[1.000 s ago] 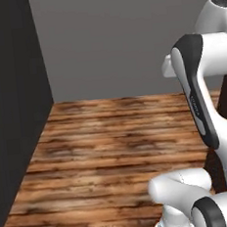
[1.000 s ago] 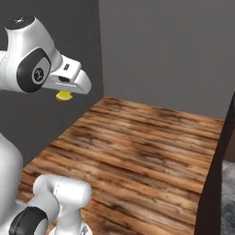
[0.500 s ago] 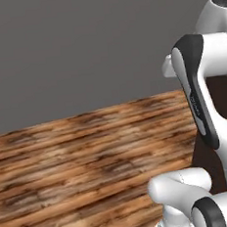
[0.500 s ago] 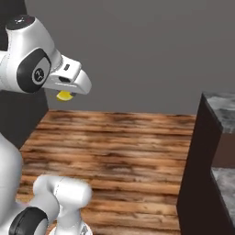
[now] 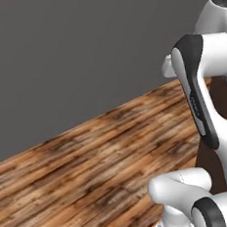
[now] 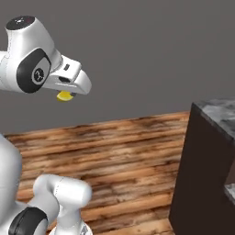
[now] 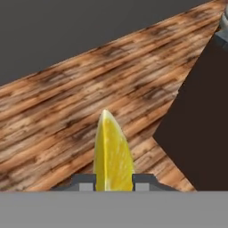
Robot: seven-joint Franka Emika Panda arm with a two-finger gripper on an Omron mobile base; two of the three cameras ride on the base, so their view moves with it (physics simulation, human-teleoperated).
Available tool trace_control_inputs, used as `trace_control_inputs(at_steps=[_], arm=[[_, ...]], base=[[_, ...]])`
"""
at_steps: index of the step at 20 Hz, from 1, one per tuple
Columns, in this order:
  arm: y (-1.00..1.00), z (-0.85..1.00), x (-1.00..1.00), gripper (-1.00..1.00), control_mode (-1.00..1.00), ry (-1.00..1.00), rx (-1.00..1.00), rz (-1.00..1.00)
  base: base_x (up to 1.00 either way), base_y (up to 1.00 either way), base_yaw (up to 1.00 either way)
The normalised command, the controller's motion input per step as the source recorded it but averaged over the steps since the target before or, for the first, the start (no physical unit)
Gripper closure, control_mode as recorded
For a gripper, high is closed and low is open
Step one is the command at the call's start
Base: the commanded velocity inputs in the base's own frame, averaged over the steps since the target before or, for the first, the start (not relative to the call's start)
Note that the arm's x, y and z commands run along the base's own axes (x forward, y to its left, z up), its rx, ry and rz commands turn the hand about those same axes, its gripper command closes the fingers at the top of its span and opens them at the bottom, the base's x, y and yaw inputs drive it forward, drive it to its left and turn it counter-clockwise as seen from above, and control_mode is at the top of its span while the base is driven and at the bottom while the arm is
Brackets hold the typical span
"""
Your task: There is a bowl on the dining counter. Grab a lemon wedge from the fridge and place it in the bowl. Then get the liquor bottle and glass cup from the cabinet and place them next to the bowl.
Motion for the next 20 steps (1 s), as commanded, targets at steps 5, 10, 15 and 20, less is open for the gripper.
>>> trace_control_inputs(at_steps=[5, 10, 15, 20], arm=[[0.00, 0.00, 0.00, 1.00, 1.00, 0.00, 0.00, 0.00], [0.00, 0.00, 0.00, 1.00, 1.00, 0.00, 0.00, 0.00], [0.00, 0.00, 0.00, 1.00, 1.00, 0.00, 0.00, 0.00], [0.00, 0.00, 0.00, 1.00, 1.00, 0.00, 0.00, 0.00]], base=[[0.87, 0.71, -0.51], [0.98, 0.70, -0.51], [0.99, 0.70, -0.51], [0.95, 0.73, -0.51]])
